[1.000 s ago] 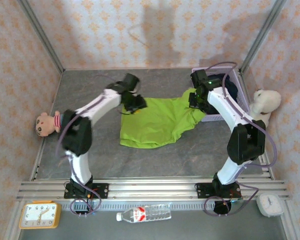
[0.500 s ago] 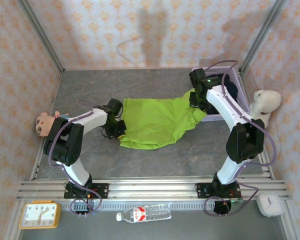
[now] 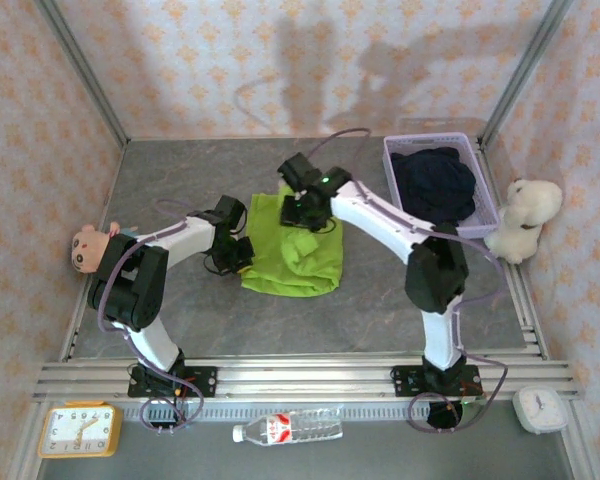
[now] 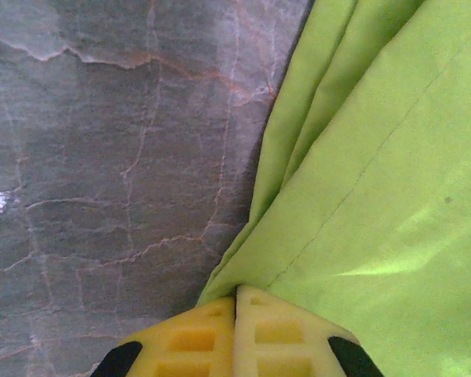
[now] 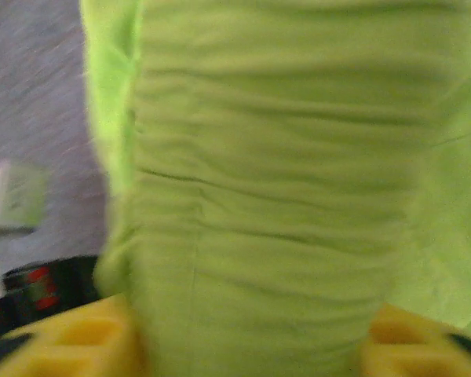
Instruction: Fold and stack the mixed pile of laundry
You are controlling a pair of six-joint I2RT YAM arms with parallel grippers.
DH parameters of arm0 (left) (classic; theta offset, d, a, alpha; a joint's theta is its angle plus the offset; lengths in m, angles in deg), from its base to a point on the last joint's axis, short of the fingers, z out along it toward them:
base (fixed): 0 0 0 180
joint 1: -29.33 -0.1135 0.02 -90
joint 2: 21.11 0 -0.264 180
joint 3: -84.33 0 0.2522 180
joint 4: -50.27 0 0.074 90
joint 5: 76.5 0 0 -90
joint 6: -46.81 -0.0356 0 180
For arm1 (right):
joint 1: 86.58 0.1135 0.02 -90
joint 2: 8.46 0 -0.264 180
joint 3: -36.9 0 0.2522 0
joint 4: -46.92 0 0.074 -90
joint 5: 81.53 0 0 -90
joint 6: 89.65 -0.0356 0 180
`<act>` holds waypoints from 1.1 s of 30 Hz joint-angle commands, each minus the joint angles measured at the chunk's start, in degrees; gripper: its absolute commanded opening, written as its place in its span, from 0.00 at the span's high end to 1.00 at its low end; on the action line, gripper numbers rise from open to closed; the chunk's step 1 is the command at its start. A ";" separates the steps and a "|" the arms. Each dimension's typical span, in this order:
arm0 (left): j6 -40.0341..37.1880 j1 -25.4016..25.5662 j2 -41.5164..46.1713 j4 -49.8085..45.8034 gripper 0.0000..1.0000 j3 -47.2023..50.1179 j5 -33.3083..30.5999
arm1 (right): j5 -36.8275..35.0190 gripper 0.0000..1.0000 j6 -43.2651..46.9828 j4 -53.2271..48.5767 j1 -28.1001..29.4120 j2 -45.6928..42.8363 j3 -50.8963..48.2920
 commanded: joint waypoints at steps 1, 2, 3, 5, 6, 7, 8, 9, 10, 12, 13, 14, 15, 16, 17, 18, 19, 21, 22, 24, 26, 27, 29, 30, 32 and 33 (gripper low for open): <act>-1.06 0.48 -0.87 -0.53 1.00 1.56 -2.45 | 7.42 0.24 -6.79 9.44 0.12 -1.72 0.61; -1.24 0.40 -0.51 -0.66 1.00 1.79 -2.81 | 7.59 0.21 -7.75 11.29 -0.23 -2.92 -0.62; -1.34 0.23 -0.07 -0.92 1.00 1.96 -3.04 | 7.47 0.20 -8.16 12.27 -0.73 -4.16 -1.74; -1.84 -0.34 1.31 -1.98 1.00 2.18 -3.87 | 5.93 0.20 -7.61 12.76 -2.04 -7.15 -3.73; -2.16 -0.60 1.99 -2.71 1.00 2.22 -4.29 | 4.85 0.20 -7.29 12.34 -2.75 -8.34 -4.62; -2.68 -0.93 3.00 -3.57 1.00 2.13 -4.93 | 3.97 0.20 -6.92 11.67 -3.73 -9.58 -5.72; -3.27 -1.27 4.10 -5.03 1.00 1.78 -6.00 | 3.65 0.21 -6.47 11.27 -4.86 -10.48 -7.11; -3.93 -1.50 5.08 -6.51 1.00 1.17 -7.03 | 3.15 0.23 -6.12 10.64 -5.94 -11.09 -8.22; -4.77 -1.79 6.28 -8.64 1.00 0.35 -8.57 | 2.13 0.28 -5.52 9.73 -7.17 -11.48 -9.41; -6.56 -1.90 9.06 -13.03 1.00 -1.66 -12.24 | -0.53 0.42 -3.44 8.46 -8.95 -11.65 -11.40; -7.46 -1.90 10.50 -15.30 0.99 -2.85 -14.40 | -1.44 0.53 -2.53 8.03 -9.86 -11.33 -12.07; -8.26 -1.90 11.92 -17.71 0.96 -4.37 -16.57 | -1.60 0.61 -1.43 7.74 -10.74 -10.59 -12.25; -8.37 -1.90 12.97 -19.58 0.93 -5.64 -18.10 | -1.68 0.66 -0.67 7.72 -11.19 -9.65 -12.16; -9.16 -1.90 14.11 -21.25 0.88 -7.04 -19.22 | -1.57 0.68 -0.09 7.39 -11.44 -8.52 -11.60; -9.99 -1.85 14.98 -22.07 0.83 -8.09 -19.18 | -1.02 0.68 0.45 7.42 -11.45 -7.34 -10.94; -10.04 -1.83 15.93 -22.42 0.76 -9.17 -17.51 | 0.25 0.68 0.96 8.11 -11.36 -6.02 -10.40; -9.87 -1.78 16.69 -21.86 0.71 -10.06 -14.83 | 1.28 0.67 0.94 8.73 -11.21 -4.71 -9.90; -8.99 -0.62 17.83 -18.75 0.65 -10.99 -9.15 | 2.57 0.66 0.57 9.45 -11.16 -1.90 -9.02; -6.44 0.76 18.16 -16.37 0.63 -11.23 -7.18 | 2.78 0.66 0.10 9.53 -11.17 -0.56 -8.68; -3.66 4.18 17.39 -11.26 0.62 -11.45 -5.07 | 3.55 0.66 -0.38 10.12 -11.16 1.83 -8.39; -0.94 8.13 14.90 -7.75 0.62 -12.37 -4.24 | 3.82 0.68 -0.74 10.78 -11.33 3.78 -8.34; 0.29 10.14 13.17 -6.49 0.63 -13.00 -3.73 | 4.02 0.69 -1.01 10.79 -11.74 4.84 -8.36; 1.96 13.12 9.64 -4.47 0.65 -13.79 -3.07 | 3.85 0.72 -1.82 10.70 -12.54 6.39 -8.55; 2.34 14.36 7.88 -3.60 0.66 -13.81 -2.88 | 3.66 0.74 -2.51 10.69 -13.22 6.91 -9.18; 2.44 15.41 4.85 -4.21 0.68 -13.50 -4.58 | 4.15 0.75 -3.92 11.12 -14.69 7.36 -10.72; 2.40 15.30 3.56 -5.33 0.70 -13.16 -5.61 | 4.65 0.75 -4.30 11.92 -15.33 7.14 -12.03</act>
